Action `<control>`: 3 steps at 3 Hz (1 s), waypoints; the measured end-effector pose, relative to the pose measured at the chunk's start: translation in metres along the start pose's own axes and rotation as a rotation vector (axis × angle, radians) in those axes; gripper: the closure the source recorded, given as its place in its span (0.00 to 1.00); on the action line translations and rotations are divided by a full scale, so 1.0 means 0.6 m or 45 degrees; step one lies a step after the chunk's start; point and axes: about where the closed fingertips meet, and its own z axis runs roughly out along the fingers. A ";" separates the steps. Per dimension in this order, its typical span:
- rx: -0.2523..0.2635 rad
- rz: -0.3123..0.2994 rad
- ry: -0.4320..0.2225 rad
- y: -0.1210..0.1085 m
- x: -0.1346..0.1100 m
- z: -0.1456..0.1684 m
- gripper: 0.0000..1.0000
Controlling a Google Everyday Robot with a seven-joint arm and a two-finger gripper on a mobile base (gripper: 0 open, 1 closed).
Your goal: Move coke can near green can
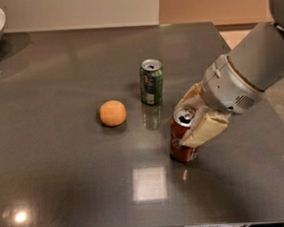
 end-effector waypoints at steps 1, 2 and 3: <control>0.045 0.043 0.030 -0.046 -0.003 -0.004 1.00; 0.086 0.105 -0.001 -0.095 0.003 -0.004 1.00; 0.109 0.162 -0.045 -0.141 0.010 0.006 1.00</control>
Offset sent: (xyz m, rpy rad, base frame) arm 0.0965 -0.0118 0.0055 0.0547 -0.0158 -0.1841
